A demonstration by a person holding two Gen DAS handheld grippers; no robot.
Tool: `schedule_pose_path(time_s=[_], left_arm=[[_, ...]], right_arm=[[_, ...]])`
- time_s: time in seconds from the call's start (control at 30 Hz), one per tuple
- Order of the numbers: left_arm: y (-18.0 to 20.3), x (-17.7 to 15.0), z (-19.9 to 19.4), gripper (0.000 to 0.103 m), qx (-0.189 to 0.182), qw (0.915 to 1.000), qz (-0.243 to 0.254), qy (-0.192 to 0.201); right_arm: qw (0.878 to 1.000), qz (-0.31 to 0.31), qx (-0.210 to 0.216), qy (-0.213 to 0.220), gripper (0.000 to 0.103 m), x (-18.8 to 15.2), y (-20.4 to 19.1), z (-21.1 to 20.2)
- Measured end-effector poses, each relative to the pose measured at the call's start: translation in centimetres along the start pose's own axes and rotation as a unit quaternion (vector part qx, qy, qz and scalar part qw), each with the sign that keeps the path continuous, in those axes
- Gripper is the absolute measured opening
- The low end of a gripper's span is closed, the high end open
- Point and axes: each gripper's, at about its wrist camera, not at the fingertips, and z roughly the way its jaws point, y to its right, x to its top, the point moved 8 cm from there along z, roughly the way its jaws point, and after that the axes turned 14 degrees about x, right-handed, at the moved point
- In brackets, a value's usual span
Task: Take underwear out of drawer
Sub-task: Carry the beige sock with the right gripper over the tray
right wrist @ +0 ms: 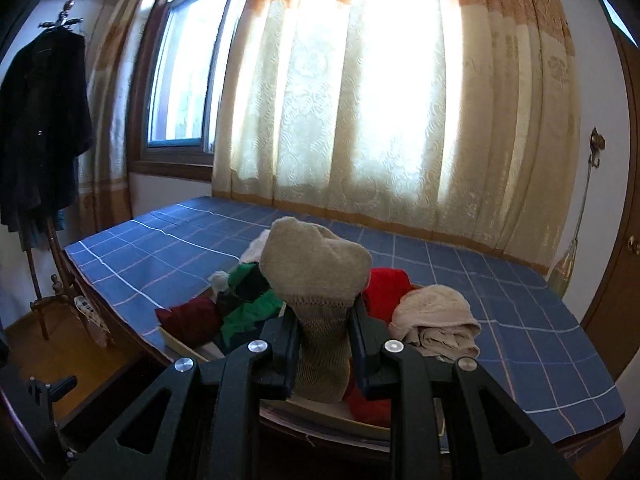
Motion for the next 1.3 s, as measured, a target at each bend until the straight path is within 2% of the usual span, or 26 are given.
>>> schedule_pose_path(time_s=[0.1, 0.2, 0.33, 0.6, 0.8, 1.17, 1.3], left_arm=[[0.0, -0.1, -0.1, 0.103, 0.001, 1.0, 0.0, -0.001], [0.1, 0.0, 0.0, 0.103, 0.001, 1.0, 0.001, -0.002], [0.2, 0.0, 0.0, 0.103, -0.001, 1.0, 0.002, -0.003], [0.1, -0.1, 0.2, 0.103, -0.004, 1.0, 0.001, -0.008], [0.1, 0.0, 0.4, 0.103, -0.006, 0.9999, 0.0, -0.01], [0.1, -0.1, 0.7, 0.103, -0.004, 0.9999, 0.0, -0.014], [0.2, -0.2, 0.9, 0.103, -0.004, 0.9998, 0.004, -0.019]], right_arm=[[1.0, 0.009, -0.004, 0.004, 0.024, 1.2, 1.2, 0.7], [1.0, 0.027, 0.015, 0.005, 0.024, 3.1, 1.7, 2.4], [0.998, 0.042, 0.039, -0.02, 0.024, 4.7, 1.4, 6.7], [0.99, 0.074, 0.04, -0.115, 0.024, 4.5, 1.8, 16.3], [0.973, 0.127, 0.034, -0.191, 0.024, 2.9, 3.1, 21.4], [0.965, 0.064, -0.057, -0.249, 0.024, 0.4, 4.8, 24.9], [0.963, 0.054, -0.057, -0.259, 0.026, 0.1, 5.0, 25.2]])
